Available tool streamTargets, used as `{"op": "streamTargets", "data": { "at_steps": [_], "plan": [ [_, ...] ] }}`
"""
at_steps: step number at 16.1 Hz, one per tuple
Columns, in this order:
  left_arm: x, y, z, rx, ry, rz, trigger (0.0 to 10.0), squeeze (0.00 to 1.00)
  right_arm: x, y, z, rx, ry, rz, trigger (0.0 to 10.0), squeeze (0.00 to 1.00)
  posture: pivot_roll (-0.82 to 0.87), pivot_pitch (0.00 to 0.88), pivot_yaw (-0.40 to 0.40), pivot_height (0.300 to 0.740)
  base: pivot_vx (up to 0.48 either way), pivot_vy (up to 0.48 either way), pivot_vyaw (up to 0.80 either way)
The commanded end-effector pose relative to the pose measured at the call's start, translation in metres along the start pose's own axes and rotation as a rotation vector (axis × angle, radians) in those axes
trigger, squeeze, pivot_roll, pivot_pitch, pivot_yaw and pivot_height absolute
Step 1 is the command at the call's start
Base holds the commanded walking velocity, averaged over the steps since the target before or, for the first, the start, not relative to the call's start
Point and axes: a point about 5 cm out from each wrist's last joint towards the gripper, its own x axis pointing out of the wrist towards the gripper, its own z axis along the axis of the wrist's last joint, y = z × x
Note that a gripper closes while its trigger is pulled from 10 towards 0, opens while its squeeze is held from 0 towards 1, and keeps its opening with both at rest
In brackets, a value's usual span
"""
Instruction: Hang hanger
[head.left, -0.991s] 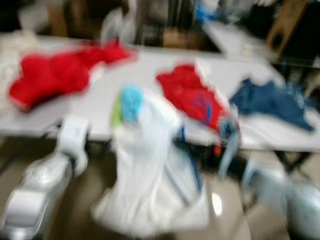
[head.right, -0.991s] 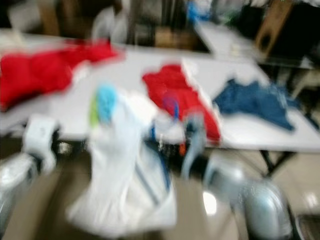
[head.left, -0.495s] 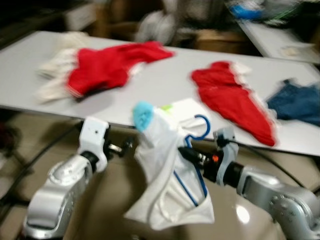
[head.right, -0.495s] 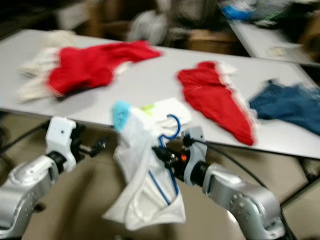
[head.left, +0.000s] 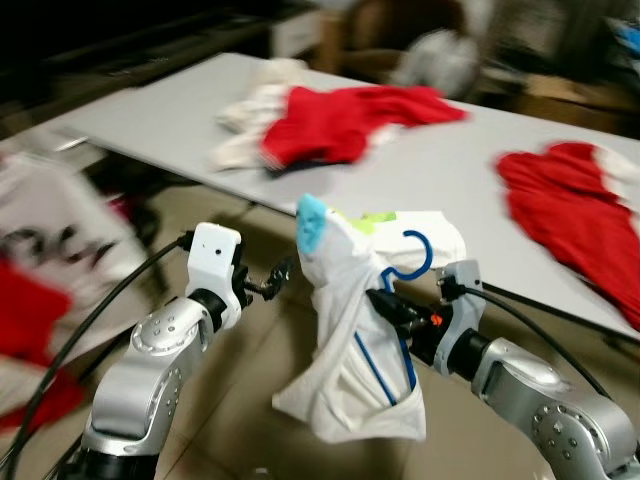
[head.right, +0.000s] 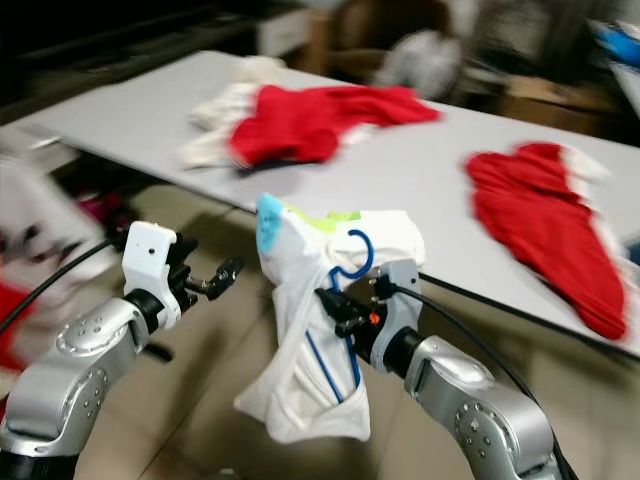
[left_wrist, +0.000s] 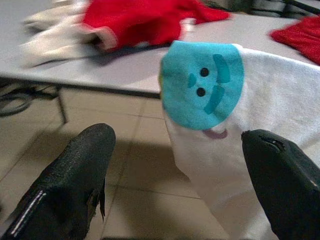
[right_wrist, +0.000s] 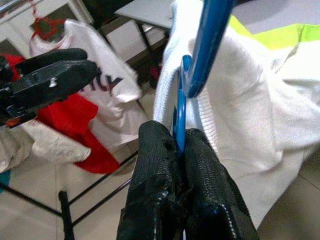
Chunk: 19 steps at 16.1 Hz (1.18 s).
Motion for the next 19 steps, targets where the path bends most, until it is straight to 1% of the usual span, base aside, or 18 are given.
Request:
{"op": "streamTargets", "data": {
  "at_steps": [1, 2, 3, 5, 6, 7, 9, 10, 12, 13, 15, 17, 19],
  "plan": [
    [-0.003, 0.003, 0.002, -0.013, -0.010, 0.013, 10.0, 1.00, 0.001, -0.006, 0.008, -0.029, -0.052, -0.051, 0.0, 0.00, -0.08, 0.000, -0.013, 0.740, 0.000, 0.000, 0.70],
    [-0.005, 0.003, -0.001, -0.027, -0.003, 0.013, 10.0, 1.00, 0.003, -0.016, 0.010, -0.065, -0.084, -0.141, 0.0, 0.00, -0.07, 0.000, -0.013, 0.740, 0.000, 0.000, 0.71],
    [-0.006, 0.003, -0.001, -0.042, -0.003, 0.004, 10.0, 1.00, 0.003, -0.025, 0.013, -0.079, -0.104, -0.212, 0.0, 0.00, -0.07, 0.000, -0.012, 0.740, 0.000, 0.000, 0.72],
    [-0.005, 0.003, -0.001, -0.035, -0.006, 0.010, 10.0, 1.00, 0.002, -0.031, 0.019, -0.063, -0.155, -0.253, 0.0, 0.00, -0.08, 0.000, -0.006, 0.740, 0.000, 0.000, 0.72],
    [-0.003, 0.004, 0.000, -0.027, -0.007, 0.007, 10.0, 1.00, 0.002, -0.031, 0.022, -0.084, -0.169, -0.254, 0.0, 0.00, -0.08, 0.000, -0.006, 0.740, 0.000, 0.000, 0.72],
    [0.001, 0.005, 0.001, -0.013, -0.009, 0.004, 10.0, 1.00, 0.001, -0.030, 0.026, -0.100, -0.214, -0.268, 0.0, 0.00, -0.10, 0.000, 0.005, 0.740, 0.000, 0.000, 0.73],
    [0.004, 0.003, 0.002, -0.007, -0.019, -0.009, 10.0, 1.00, 0.000, -0.030, 0.032, -0.071, -0.268, -0.264, 0.0, 0.00, -0.10, 0.000, 0.008, 0.740, 0.000, 0.000, 0.75],
    [0.005, 0.001, 0.002, -0.004, -0.020, -0.016, 10.0, 1.00, 0.001, -0.030, 0.032, -0.076, -0.255, -0.267, 0.0, 0.00, -0.10, 0.000, 0.010, 0.740, 0.000, 0.000, 0.77],
    [0.007, 0.000, 0.002, -0.010, -0.020, -0.016, 10.0, 1.00, 0.003, -0.029, 0.027, -0.067, -0.220, -0.234, 0.0, 0.00, -0.10, 0.000, 0.013, 0.740, 0.000, 0.000, 0.79],
    [0.008, 0.000, 0.003, -0.008, -0.021, -0.014, 10.0, 1.00, 0.005, -0.028, 0.024, -0.071, -0.207, -0.218, 0.0, 0.00, -0.09, 0.000, 0.010, 0.740, 0.000, 0.000, 0.77],
    [0.006, 0.005, 0.004, 0.005, -0.020, -0.001, 10.0, 1.00, 0.006, -0.030, 0.022, -0.050, -0.193, -0.220, 0.0, 0.00, -0.09, 0.000, 0.005, 0.740, 0.000, 0.000, 0.77],
    [-0.001, 0.014, 0.003, 0.033, -0.005, 0.016, 10.0, 1.00, 0.008, -0.030, 0.020, -0.054, -0.160, -0.193, 0.0, 0.00, -0.09, 0.000, 0.002, 0.740, 0.000, 0.000, 0.77],
    [-0.004, 0.027, 0.003, 0.044, 0.002, 0.040, 10.0, 1.00, 0.008, -0.028, 0.019, -0.050, -0.145, -0.174, 0.0, 0.00, -0.10, 0.000, 0.014, 0.740, 0.000, 0.000, 0.77]
  ]
}}
